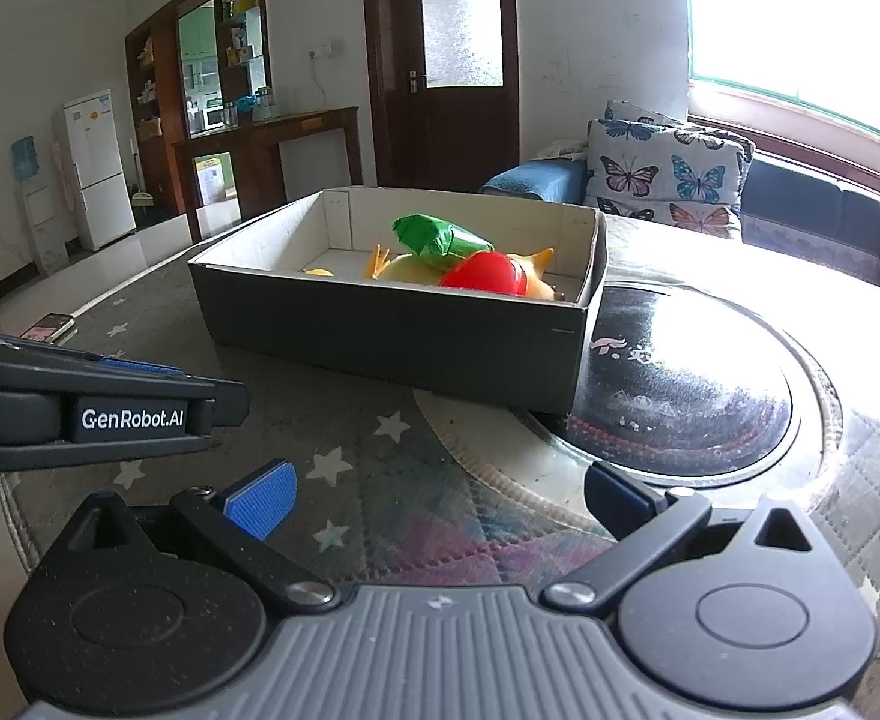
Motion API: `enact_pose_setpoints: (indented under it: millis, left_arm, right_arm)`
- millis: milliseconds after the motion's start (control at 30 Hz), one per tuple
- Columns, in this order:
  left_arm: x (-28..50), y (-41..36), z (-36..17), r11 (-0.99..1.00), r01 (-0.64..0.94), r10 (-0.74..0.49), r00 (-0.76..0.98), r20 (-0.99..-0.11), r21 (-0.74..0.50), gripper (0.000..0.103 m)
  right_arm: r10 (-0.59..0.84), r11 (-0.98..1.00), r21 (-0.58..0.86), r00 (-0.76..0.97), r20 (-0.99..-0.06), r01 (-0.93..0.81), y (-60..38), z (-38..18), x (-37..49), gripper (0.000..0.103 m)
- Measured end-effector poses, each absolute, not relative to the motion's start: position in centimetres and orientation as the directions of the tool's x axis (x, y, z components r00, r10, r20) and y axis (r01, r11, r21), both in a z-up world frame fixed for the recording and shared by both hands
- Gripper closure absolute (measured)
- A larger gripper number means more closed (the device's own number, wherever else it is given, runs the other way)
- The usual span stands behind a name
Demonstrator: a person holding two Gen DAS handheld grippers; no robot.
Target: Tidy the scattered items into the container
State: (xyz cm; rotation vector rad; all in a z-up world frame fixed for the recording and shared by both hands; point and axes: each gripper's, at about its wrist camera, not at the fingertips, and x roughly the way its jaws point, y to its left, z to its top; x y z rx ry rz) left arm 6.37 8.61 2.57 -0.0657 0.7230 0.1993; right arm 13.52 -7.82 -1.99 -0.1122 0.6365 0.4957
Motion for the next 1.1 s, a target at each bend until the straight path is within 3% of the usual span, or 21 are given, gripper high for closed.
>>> enact_pose_setpoints:
  millis: [1100]
  left_arm:
    - [10.8, 9.9, 3.1, 0.979, -0.202, 0.161, 0.715, -0.68, 0.02, 0.068]
  right_arm:
    - [0.407, 0.88, 0.066, 0.674, -0.616, -0.47, -6.7, -1.5, 17.8, 0.0]
